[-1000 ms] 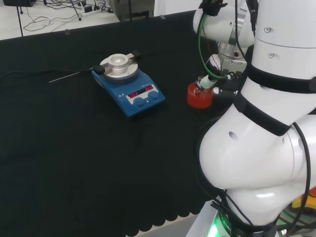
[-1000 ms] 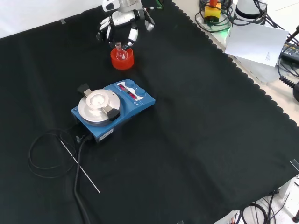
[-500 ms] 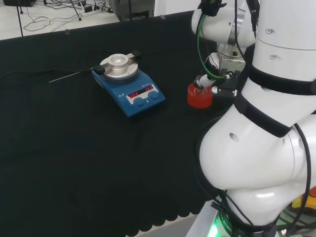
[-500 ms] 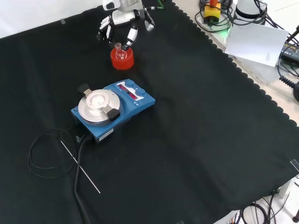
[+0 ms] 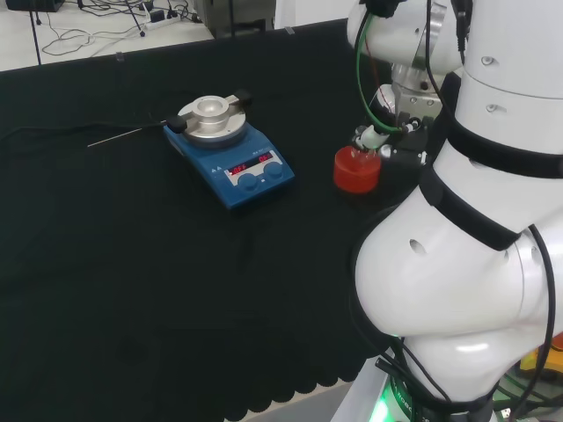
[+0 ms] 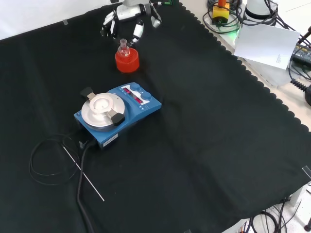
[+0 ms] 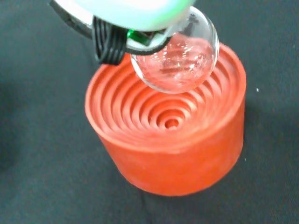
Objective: Pick up the round-bottom flask.
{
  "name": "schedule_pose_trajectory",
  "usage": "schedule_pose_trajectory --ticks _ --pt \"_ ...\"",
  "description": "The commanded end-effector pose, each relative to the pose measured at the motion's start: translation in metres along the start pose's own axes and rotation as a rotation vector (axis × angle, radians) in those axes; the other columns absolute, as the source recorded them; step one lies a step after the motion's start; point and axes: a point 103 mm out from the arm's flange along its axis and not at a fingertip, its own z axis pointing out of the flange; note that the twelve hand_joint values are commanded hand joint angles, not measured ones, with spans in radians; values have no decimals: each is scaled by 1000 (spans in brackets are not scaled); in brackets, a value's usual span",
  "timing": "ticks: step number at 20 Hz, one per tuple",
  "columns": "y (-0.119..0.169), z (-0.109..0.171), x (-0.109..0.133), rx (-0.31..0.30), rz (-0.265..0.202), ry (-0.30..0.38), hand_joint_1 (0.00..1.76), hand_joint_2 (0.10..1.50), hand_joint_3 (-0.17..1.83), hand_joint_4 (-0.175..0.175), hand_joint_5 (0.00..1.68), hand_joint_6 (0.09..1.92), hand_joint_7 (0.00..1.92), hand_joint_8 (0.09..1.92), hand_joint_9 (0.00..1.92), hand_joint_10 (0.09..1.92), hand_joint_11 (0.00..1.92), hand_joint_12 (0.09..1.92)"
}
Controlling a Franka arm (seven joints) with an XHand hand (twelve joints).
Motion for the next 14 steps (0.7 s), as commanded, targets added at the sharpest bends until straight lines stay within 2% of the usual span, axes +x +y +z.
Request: schedule_pose_trajectory --ticks 1,3,6,9,14 --pt "-17 -31 11 -13 5 38 1155 629 794 -48 1189 884 354 648 577 598 351 1324" --pt "-20 -41 17 -21 5 42 1156 628 797 -51 1189 886 354 648 577 598 354 1325" --pt "-22 -52 26 -21 -1 49 1161 621 812 -75 1189 892 354 650 578 599 361 1323" --pt "-22 -61 38 -17 -6 68 1163 619 815 -82 1189 894 354 650 579 600 364 1323" --pt "-19 -72 62 -2 -35 56 1164 618 819 -90 1187 899 346 648 579 601 366 1323"
